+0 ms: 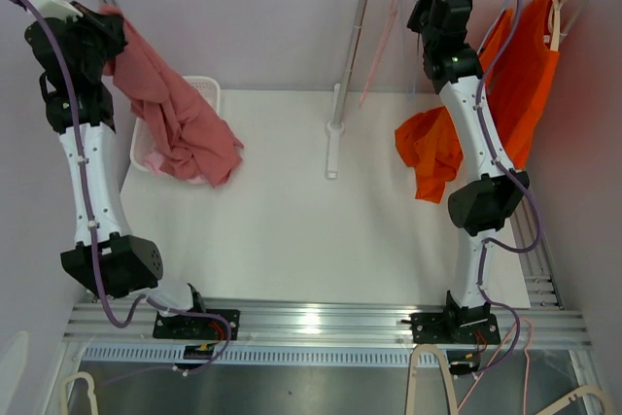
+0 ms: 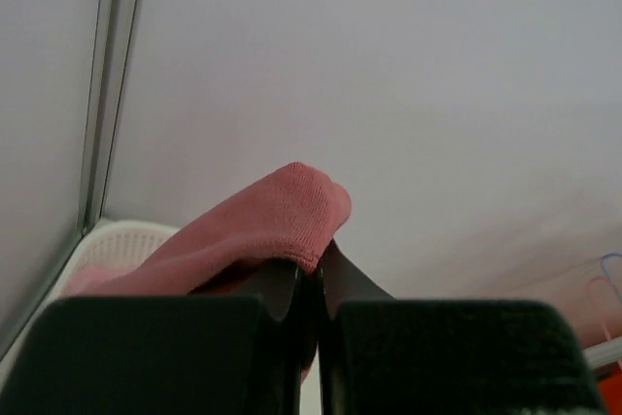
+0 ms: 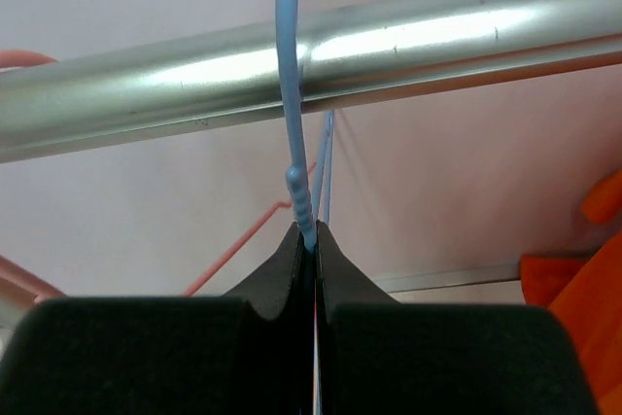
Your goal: Remove the t-shirt from the hanger
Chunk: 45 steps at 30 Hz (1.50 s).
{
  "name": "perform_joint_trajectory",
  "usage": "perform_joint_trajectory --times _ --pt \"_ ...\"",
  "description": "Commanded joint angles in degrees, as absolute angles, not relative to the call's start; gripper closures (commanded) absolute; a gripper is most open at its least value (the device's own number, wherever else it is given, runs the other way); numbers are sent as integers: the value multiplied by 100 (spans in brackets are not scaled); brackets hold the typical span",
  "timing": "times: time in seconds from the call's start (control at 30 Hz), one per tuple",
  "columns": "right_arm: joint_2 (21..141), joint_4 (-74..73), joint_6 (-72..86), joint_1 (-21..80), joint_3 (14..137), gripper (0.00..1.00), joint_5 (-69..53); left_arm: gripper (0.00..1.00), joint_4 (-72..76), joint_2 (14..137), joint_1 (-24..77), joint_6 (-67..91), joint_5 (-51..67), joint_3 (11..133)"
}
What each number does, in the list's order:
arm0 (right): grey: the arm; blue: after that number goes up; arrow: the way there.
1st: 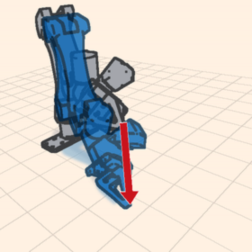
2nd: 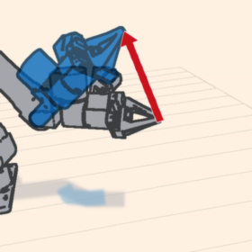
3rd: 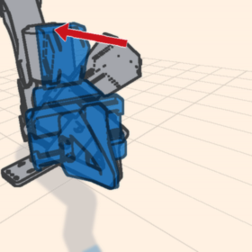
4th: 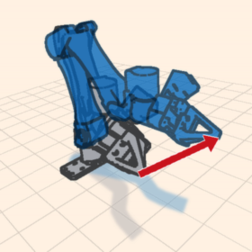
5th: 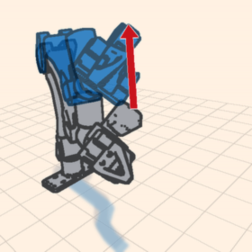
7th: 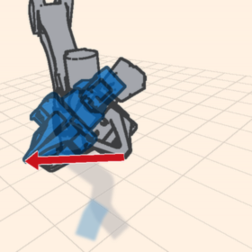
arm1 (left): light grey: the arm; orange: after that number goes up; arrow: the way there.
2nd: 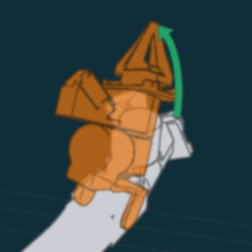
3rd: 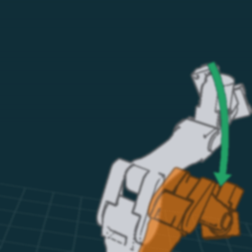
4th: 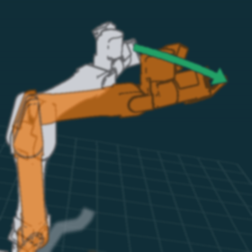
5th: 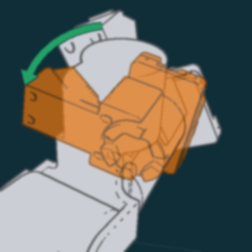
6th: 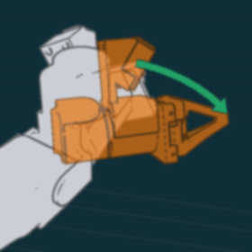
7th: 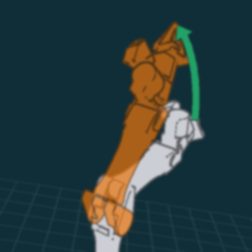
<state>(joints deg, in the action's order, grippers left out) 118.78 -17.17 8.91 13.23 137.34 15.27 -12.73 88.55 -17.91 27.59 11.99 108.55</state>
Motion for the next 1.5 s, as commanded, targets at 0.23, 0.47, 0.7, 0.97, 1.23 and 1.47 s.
perform_joint_trajectory --times 0.23,0.47,0.7,0.97,1.23,1.47 --pt "11822 -1380 923 1301 13651 100 1275 99 -2442 8657 -1767 3612 1362 9774" --pt "11497 -1406 888 1406 13238 97 1143 99 -2865 8947 -1705 3367 1073 9238" --pt "11207 -1467 861 1424 13122 39 1028 98 -4182 9579 -1696 3604 219 9764" --pt "10609 -2195 861 942 13087 30 1002 1 -4852 9669 -1696 3806 246 10231" --pt "9730 -3435 1406 265 12718 27 1729 1 -5062 9098 -1565 3666 229 10388" --pt "9632 -3507 1652 -658 12384 28 1180 1 -5887 8859 -1371 3753 -659 10941"
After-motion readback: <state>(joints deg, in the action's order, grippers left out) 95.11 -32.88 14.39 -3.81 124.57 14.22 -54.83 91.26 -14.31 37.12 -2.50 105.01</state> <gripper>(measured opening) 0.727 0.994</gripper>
